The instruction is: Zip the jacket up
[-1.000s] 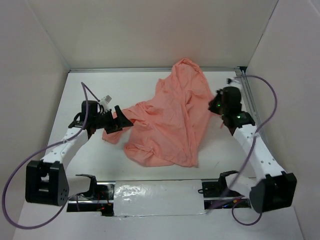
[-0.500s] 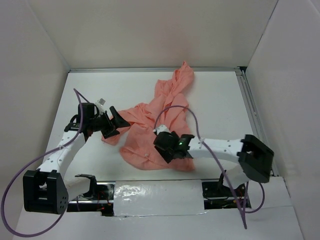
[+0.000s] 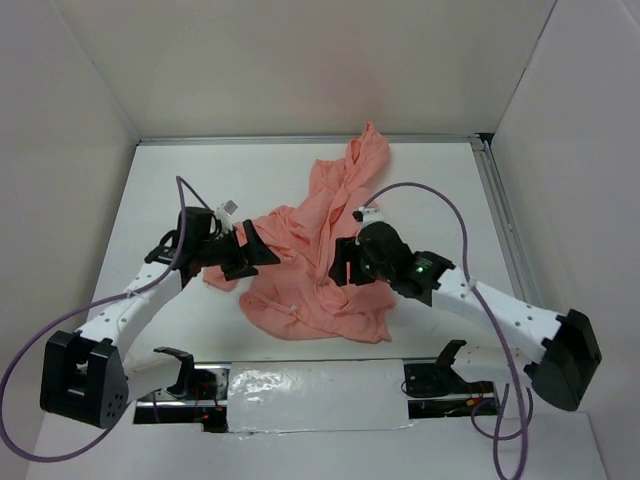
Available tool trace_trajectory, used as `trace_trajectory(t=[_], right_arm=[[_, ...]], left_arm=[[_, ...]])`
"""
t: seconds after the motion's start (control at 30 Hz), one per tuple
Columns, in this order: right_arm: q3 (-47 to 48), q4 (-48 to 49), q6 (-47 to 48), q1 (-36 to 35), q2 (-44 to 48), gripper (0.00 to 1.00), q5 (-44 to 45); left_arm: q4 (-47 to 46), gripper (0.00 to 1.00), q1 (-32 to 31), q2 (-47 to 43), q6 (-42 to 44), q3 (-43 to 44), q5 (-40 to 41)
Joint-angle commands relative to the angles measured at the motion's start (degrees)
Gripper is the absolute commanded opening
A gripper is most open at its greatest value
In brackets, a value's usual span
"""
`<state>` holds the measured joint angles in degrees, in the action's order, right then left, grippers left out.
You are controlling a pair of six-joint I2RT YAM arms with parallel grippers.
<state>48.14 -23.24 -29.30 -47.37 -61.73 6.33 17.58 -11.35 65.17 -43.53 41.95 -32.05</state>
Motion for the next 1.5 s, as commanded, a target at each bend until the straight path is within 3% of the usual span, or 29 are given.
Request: trace_trajectory(t=[0.0,0.2,0.47,0.7,0.8,0.9,0.93,0.97,1.03,1.1,1.13,1.17,1.33,1.47], right_arm=[[-0.59,4.95,-9.18,1.23,-6.19,0.69,-4.39],[3.79,6.10,-9.64,0.70,-18.58,0.68,-2.99],[6.79,11.72,-10.96,4.13,-30.98,0.63,-6.06],[10.92,16.12,-12.62,5.01,-37.74,0.54,-7.91],[12.68,16.92,-13.15,5.27,-39.94,0.45,-8.61],[13.38,16.65,-13.50,5.63,-40.39,0.27,-8.44],[13.47,15.43,-13.59,5.80,-40.05,0.10,-8.52],[13.30,14.38,-13.94,5.98,-39.35,0.00,-8.00],[11.81,10.70,-15.17,6.42,-35.84,0.00,-4.24],[9.27,6.14,-16.13,7.73,-30.05,0.00,-0.38],[7.16,4.28,-16.23,8.95,-25.24,0.00,1.82],[7.14,2.43,-16.23,9.75,-22.67,0.00,1.85],[1.61,-14.52,-15.45,17.04,-5.02,0.00,10.97],[5.19,-27.97,-14.20,23.81,1.35,0.00,20.98]], left_arm=[[-3.77,0.99,-2.88,1.71,0.55,-0.47,-1.87],[-6.07,0.99,-10.60,8.47,-0.42,-0.30,-1.09],[-7.82,0.97,-13.17,19.20,-1.56,1.29,0.42],[-9.24,0.73,-14.04,25.96,-1.30,1.55,1.20],[-8.62,0.60,-14.22,27.90,-1.12,2.52,1.56],[-8.53,0.46,-14.22,28.70,-0.86,3.05,1.56],[-8.44,0.44,-14.13,28.79,-1.03,3.22,2.16],[-8.18,0.41,-14.13,28.88,-1.03,3.13,2.69],[-7.92,0.37,-13.78,29.05,-1.03,3.40,4.01],[-7.21,0.25,-12.82,29.75,-1.12,3.83,4.80],[-7.04,0.06,-12.38,30.28,-0.86,4.01,4.72],[-6.69,0.00,-12.03,30.54,-0.68,4.01,4.81],[-7.30,0.00,-9.74,28.88,0.46,4.01,4.90],[-7.30,0.00,-8.51,23.01,0.29,2.61,6.91]])
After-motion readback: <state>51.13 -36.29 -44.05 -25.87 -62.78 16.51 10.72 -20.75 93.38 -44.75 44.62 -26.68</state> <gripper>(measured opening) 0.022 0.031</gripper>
